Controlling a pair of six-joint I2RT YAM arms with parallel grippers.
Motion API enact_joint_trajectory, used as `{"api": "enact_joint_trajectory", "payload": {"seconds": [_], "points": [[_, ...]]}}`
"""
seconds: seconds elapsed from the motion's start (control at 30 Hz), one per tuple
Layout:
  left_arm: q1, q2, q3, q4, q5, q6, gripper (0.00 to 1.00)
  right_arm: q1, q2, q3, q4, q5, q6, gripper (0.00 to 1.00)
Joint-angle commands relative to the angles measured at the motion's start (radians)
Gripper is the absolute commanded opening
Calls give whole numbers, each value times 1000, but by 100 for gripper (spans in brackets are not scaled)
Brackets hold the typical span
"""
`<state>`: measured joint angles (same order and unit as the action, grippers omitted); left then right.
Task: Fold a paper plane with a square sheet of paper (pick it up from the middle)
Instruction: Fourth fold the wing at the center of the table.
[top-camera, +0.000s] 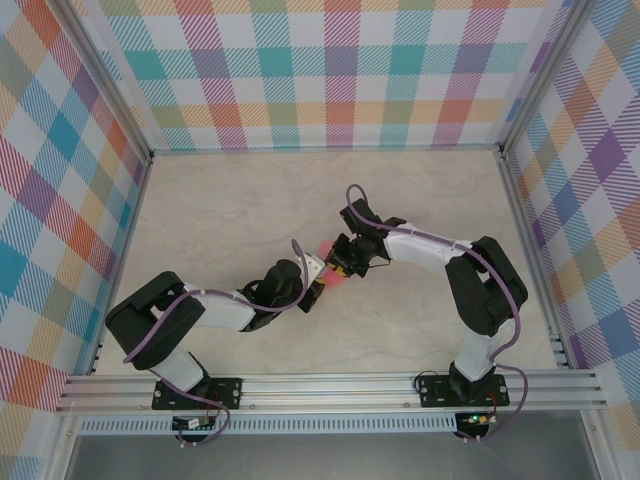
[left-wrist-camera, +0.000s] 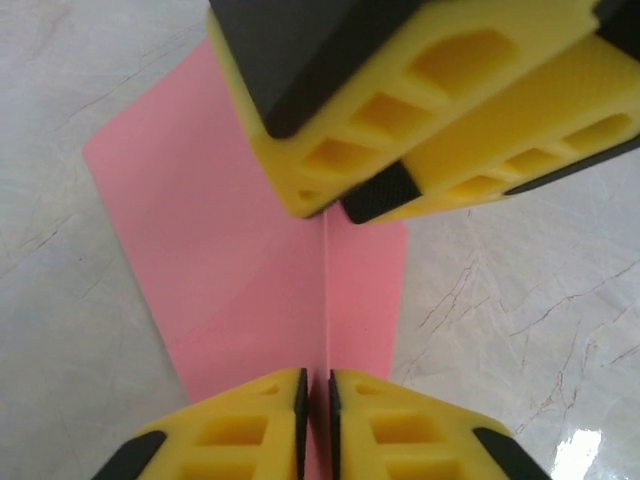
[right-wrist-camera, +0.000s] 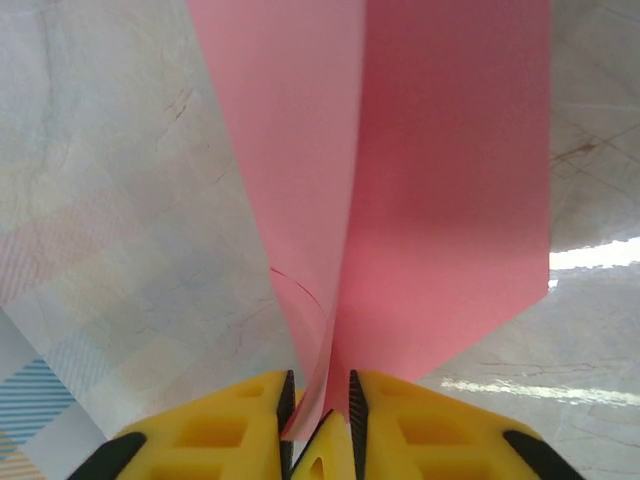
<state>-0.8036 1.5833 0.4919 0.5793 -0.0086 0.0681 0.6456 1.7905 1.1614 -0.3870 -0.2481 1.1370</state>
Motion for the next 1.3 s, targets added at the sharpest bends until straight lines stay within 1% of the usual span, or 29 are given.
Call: {"api": "enact_joint_trajectory", "payload": {"seconds": [0.0, 0.13, 0.2, 0.3, 0.47, 0.67, 0.77, 0.83, 0.9, 1.0, 1.27], "points": [[-10, 8, -24, 43, 3, -15, 11, -19, -45, 11, -19, -15, -34, 34], [-8, 5, -32, 53, 26, -68, 10, -40, -100, -33, 28, -16, -103, 46], [-8, 9, -32, 57, 37, -116, 9, -49, -130, -71, 74, -21, -154, 50], [-1, 15, -28, 61, 61, -200, 7, -56, -159, -121, 137, -39, -232, 52], [23, 11, -19, 57, 120, -371, 6, -64, -178, -197, 224, -78, -312, 52], [42, -16, -31, 63, 140, -529, 3, -66, -130, -233, 302, -164, -354, 49], [60, -11, -32, 68, 148, -598, 2, -66, -110, -241, 330, -176, -363, 49], [87, 7, -31, 76, 186, -653, 2, -66, -100, -246, 339, -170, -371, 49], [114, 28, -41, 125, 228, -714, 2, -66, -84, -246, 352, -178, -379, 49], [133, 50, -35, 140, 263, -765, 2, -66, -54, -237, 361, -194, -388, 48], [148, 73, -39, 151, 277, -842, 2, -66, 13, -197, 371, -233, -400, 48]]}}
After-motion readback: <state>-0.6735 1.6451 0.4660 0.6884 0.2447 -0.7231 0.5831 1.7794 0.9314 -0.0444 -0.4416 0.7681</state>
